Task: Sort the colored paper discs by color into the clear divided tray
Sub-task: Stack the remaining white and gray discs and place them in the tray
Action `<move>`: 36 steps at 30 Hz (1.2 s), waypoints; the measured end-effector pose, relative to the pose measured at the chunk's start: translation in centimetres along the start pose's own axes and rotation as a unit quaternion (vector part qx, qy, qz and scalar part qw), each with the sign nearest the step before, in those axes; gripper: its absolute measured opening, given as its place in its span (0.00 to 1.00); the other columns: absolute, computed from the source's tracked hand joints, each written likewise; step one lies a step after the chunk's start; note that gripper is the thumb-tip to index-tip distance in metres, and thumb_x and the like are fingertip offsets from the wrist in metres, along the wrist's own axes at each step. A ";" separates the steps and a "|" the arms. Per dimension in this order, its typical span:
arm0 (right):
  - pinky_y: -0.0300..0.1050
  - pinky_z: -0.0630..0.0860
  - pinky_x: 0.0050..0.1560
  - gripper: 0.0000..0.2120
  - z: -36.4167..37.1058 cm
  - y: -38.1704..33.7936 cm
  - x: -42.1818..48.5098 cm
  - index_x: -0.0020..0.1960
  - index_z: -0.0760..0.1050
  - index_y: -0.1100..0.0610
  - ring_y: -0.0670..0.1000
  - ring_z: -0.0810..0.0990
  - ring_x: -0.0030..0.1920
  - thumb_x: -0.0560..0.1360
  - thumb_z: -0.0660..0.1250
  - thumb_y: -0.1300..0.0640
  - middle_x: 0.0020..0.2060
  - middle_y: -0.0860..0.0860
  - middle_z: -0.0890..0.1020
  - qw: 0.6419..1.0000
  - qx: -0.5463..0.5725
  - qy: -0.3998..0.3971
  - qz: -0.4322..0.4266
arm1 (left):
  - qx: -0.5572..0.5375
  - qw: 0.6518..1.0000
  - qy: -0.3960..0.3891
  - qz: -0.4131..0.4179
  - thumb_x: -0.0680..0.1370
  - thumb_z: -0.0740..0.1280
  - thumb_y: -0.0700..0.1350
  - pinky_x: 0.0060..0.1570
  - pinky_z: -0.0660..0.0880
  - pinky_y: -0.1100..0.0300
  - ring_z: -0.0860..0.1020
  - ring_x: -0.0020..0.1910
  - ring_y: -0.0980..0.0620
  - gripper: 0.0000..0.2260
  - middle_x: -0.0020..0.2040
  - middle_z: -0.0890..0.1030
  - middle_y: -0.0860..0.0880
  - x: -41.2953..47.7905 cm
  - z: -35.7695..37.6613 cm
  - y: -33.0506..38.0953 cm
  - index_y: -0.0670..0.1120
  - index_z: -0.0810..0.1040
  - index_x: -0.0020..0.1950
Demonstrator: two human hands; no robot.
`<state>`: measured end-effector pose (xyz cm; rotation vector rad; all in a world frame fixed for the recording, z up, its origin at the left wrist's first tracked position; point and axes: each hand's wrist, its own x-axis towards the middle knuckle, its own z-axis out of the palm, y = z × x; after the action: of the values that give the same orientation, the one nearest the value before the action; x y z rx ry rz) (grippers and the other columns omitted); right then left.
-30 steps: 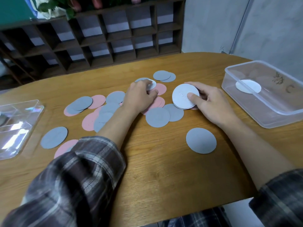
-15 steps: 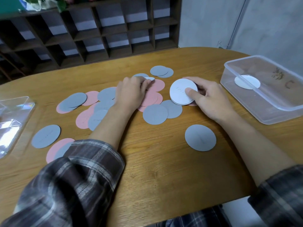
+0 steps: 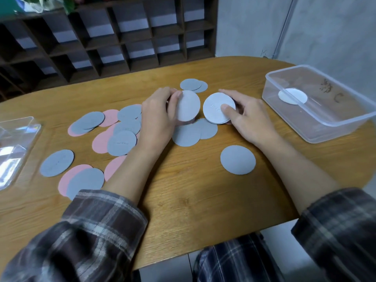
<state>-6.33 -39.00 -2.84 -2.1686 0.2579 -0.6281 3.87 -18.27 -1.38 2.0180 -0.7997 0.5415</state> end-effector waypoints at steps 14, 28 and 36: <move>0.44 0.75 0.46 0.20 0.0 -1.7 -1.7 0.73 0.74 0.40 0.44 0.75 0.34 0.84 0.58 0.54 0.33 0.58 0.78 0.998 0.011 -0.064 -0.009 | -0.114 0.980 -0.117 -0.113 0.79 0.73 0.47 0.51 0.82 0.53 0.85 0.38 0.54 0.14 0.37 0.86 0.52 -3.0 0.3 2.2 0.49 0.84 0.65; 0.34 0.70 0.57 0.26 -0.3 -1.8 -2.6 0.81 0.63 0.51 0.46 0.78 0.53 0.85 0.61 0.50 0.65 0.47 0.80 0.988 -0.110 -0.088 -0.056 | -0.130 0.978 -0.111 -0.117 0.75 0.77 0.47 0.46 0.79 0.63 0.84 0.39 0.57 0.06 0.41 0.87 0.55 -3.0 0.1 2.7 0.50 0.89 0.51; 0.46 0.75 0.51 0.13 -1.4 -2.7 -4.3 0.68 0.75 0.51 0.49 0.80 0.47 0.83 0.65 0.55 0.49 0.50 0.83 0.995 -0.053 -0.073 -0.049 | -0.156 0.974 -0.134 -0.094 0.75 0.79 0.45 0.41 0.75 0.70 0.83 0.37 0.57 0.06 0.40 0.87 0.56 -3.2 -0.5 3.2 0.50 0.89 0.51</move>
<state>-10.80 -36.57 -1.49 -2.3290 0.1090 -0.5168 -0.65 -18.07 -1.34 1.8662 -0.7860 0.0283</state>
